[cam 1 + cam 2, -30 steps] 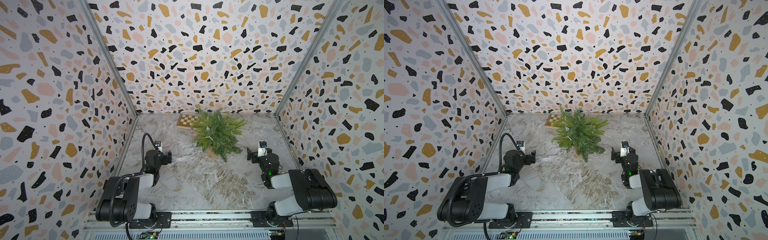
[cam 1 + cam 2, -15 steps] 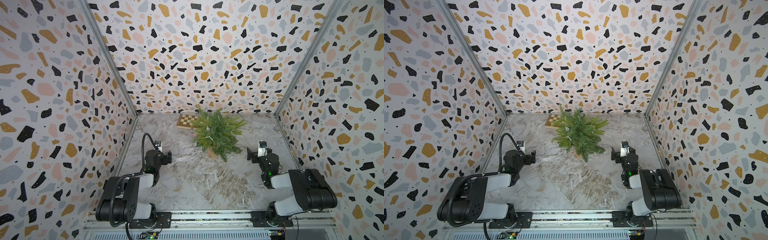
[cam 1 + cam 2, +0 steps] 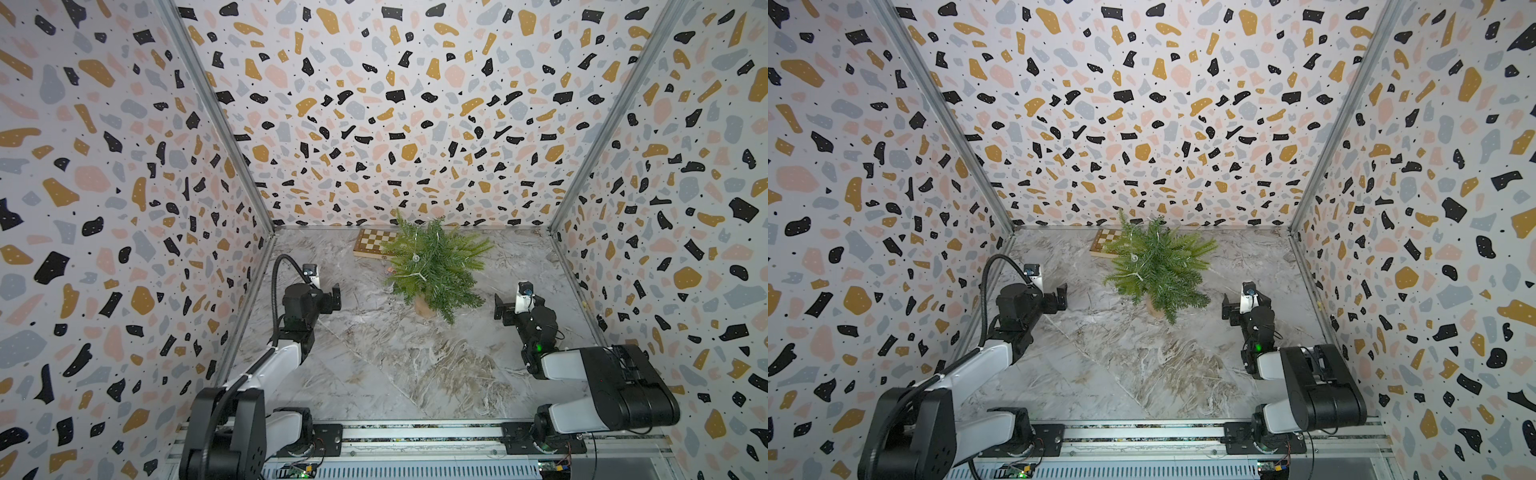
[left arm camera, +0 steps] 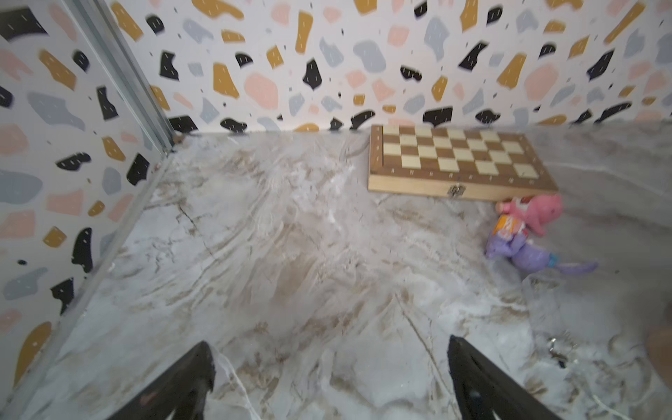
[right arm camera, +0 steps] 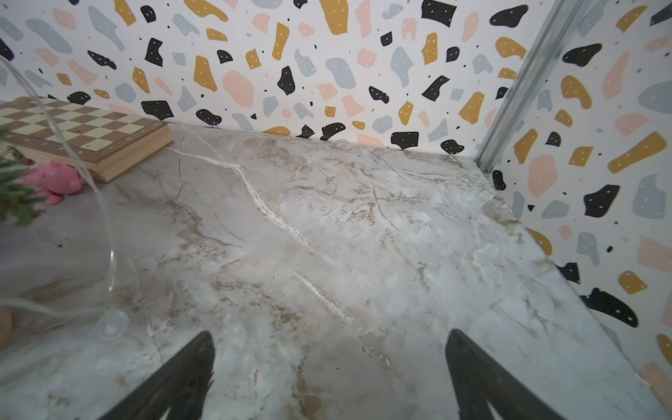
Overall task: Remove string lights from the small christmas tree
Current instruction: Pick up the light string from the Christmas tree.
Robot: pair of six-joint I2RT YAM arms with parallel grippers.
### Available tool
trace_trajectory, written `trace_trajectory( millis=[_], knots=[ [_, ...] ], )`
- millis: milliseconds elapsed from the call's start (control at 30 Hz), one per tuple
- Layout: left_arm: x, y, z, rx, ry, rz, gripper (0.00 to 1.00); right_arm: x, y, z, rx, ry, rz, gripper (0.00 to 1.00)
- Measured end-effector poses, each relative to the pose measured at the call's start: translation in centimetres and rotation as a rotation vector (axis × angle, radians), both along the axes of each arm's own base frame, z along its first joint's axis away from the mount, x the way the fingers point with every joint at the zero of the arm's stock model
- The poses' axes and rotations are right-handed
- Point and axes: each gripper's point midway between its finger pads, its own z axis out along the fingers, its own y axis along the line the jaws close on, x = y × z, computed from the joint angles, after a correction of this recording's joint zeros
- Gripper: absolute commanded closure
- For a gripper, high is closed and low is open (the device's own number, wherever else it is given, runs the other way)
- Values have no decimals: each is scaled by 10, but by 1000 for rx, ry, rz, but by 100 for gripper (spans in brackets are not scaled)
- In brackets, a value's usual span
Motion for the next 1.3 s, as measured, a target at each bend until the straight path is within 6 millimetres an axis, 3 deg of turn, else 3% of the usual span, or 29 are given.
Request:
trace_trajectory(
  millis=[233,333,467,533,733,833,967,1133,1300],
  knots=[
    [-17,-3,53,-211,3,62,1,49,-19,69,211,71,-164,1],
    [-30,-17,78,-315,-19,7,1,53,-18,78,280,135,-152,0],
    [-48,-42,106,-395,4,-123,9,28,-6,66,346,246,-99,4],
    [-56,-55,119,-412,25,-187,10,17,1,74,375,256,-63,6],
    [-97,-93,143,-436,63,-409,21,-8,26,126,419,195,71,7],
    [-117,-116,156,-415,92,-534,30,-21,48,155,429,151,193,11],
    [-137,-143,186,-396,80,-688,31,-47,85,181,445,136,397,13],
    [-147,-170,212,-365,82,-839,36,-90,131,211,438,101,640,14],
    [-138,-196,213,-314,110,-928,47,-135,172,246,411,44,873,16]
  ],
)
